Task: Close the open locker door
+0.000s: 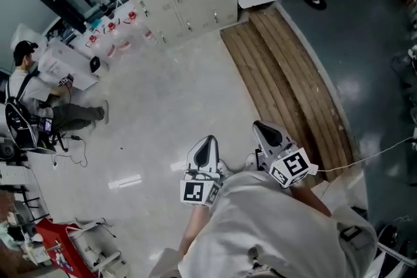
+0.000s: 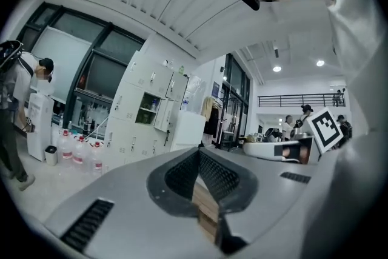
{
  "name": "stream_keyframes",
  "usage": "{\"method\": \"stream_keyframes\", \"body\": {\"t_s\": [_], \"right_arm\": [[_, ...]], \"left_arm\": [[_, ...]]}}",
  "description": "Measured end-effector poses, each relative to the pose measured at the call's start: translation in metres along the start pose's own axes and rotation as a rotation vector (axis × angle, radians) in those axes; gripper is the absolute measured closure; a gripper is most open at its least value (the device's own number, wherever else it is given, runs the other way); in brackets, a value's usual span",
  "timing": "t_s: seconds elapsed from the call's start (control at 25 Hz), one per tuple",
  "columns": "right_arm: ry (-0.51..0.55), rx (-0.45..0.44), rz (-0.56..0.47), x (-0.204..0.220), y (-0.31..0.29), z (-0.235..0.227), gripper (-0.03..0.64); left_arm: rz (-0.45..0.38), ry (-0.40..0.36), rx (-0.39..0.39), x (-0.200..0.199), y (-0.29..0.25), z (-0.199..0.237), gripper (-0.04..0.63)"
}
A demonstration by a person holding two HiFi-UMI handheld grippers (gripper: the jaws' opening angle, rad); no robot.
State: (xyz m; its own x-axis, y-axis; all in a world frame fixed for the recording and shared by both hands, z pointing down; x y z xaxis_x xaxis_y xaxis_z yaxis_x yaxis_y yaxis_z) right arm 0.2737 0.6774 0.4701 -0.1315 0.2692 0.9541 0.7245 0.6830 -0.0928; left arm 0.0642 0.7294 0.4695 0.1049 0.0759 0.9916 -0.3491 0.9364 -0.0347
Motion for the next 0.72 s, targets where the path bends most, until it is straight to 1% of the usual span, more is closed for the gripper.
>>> {"method": "stream_keyframes", "body": {"t_s": [0.16,0.28,0.36,0.56,0.72], "right_arm": [[-0.009,-0.043,-0.048,-0.005,0.013,-0.014,0.588],[0.003,-0.066,-0.046,-0.001,0.024,-0.029,0.588],[0.007,-0.063,-0.041,-0.001,0.028,-0.038,0.588],[-0.033,-0.044,-0.024,0.006,0.033,-0.054,0.588],[-0.025,-0.068,-0.009,0.008,0.024,-0.056,0.588]], "left_arm": [[0.010,-0.020,-0.025,0.002,-0.001,-0.022,0.588],[-0.006,-0.024,-0.053,0.005,-0.004,-0.038,0.588],[-0.012,-0.025,-0.060,0.006,-0.006,-0.045,0.588],[0.006,-0.019,-0.079,0.016,-0.010,-0.051,0.588],[0.000,-0.025,-0.088,0.016,-0.020,-0.046,0.588]]}}
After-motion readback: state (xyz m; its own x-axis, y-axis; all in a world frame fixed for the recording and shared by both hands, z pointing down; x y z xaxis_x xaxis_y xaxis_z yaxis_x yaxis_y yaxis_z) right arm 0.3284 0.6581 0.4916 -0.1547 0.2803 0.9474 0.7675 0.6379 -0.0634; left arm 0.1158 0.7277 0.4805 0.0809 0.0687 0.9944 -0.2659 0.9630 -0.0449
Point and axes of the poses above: the fingertips, and each gripper's own axes: y backward along the fingers, z to its left, x out of its underside, the point moved 8 cm from there along y, backward along the fingers, and after that the axes turned 5 degrees about -y, right-handed, at the moved point
